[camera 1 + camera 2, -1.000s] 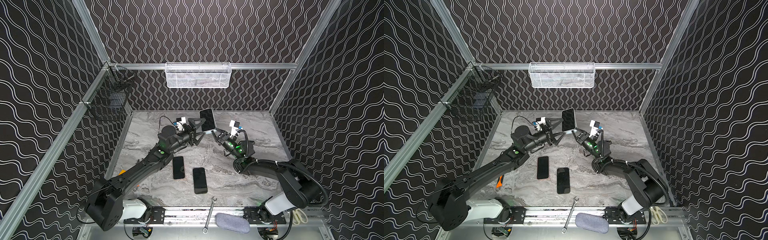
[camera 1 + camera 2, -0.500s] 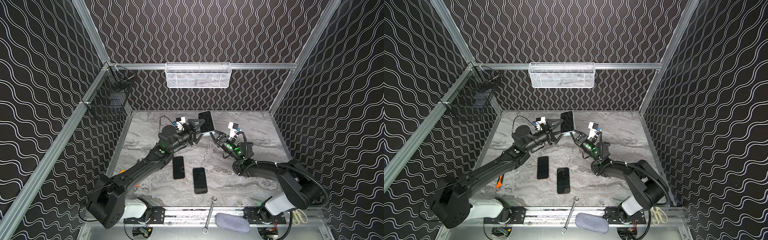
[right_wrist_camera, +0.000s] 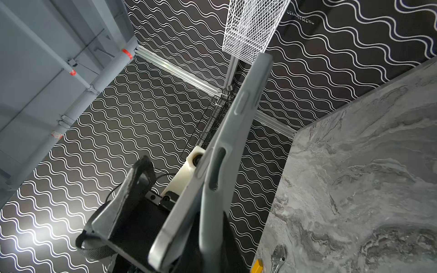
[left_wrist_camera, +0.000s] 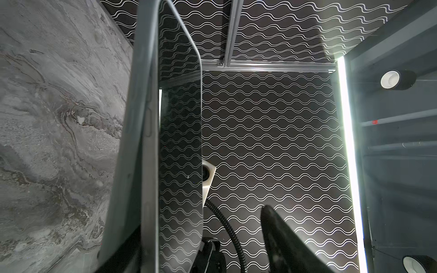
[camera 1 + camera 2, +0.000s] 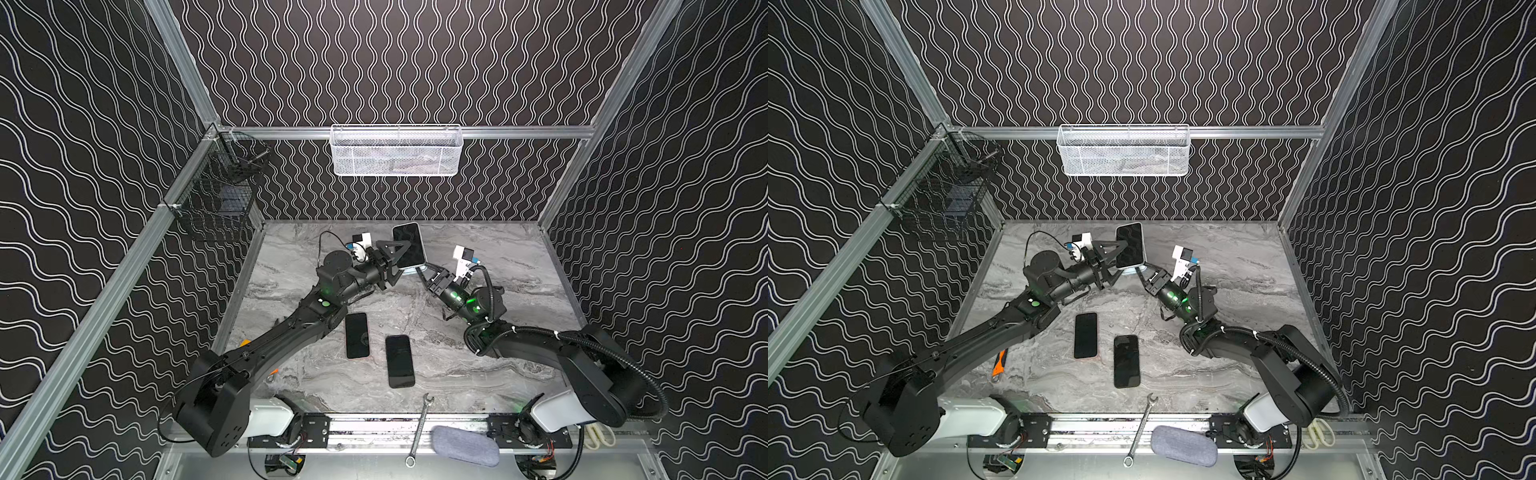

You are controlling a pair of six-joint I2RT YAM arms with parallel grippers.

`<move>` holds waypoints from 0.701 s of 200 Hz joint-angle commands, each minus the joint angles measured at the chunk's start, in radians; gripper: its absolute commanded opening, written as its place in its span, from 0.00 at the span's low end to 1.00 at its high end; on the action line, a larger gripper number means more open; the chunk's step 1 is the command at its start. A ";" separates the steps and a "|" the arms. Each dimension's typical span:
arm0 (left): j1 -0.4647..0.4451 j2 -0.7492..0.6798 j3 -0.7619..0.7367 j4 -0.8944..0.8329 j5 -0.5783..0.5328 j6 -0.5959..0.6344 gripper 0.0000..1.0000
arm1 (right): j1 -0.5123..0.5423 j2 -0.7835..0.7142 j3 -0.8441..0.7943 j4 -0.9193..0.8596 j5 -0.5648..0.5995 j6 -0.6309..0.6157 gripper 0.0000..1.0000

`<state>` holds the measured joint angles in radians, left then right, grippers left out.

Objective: Take the phone out of the phone case

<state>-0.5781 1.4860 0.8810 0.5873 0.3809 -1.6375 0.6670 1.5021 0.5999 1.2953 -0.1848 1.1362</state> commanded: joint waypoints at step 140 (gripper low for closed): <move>0.003 0.032 0.009 0.037 0.007 0.031 0.24 | 0.009 0.006 0.029 0.081 -0.041 -0.027 0.03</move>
<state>-0.5777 1.5101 0.8776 0.5884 0.3943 -1.6199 0.6731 1.5078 0.6144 1.2934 -0.1844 1.1244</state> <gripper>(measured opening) 0.244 0.112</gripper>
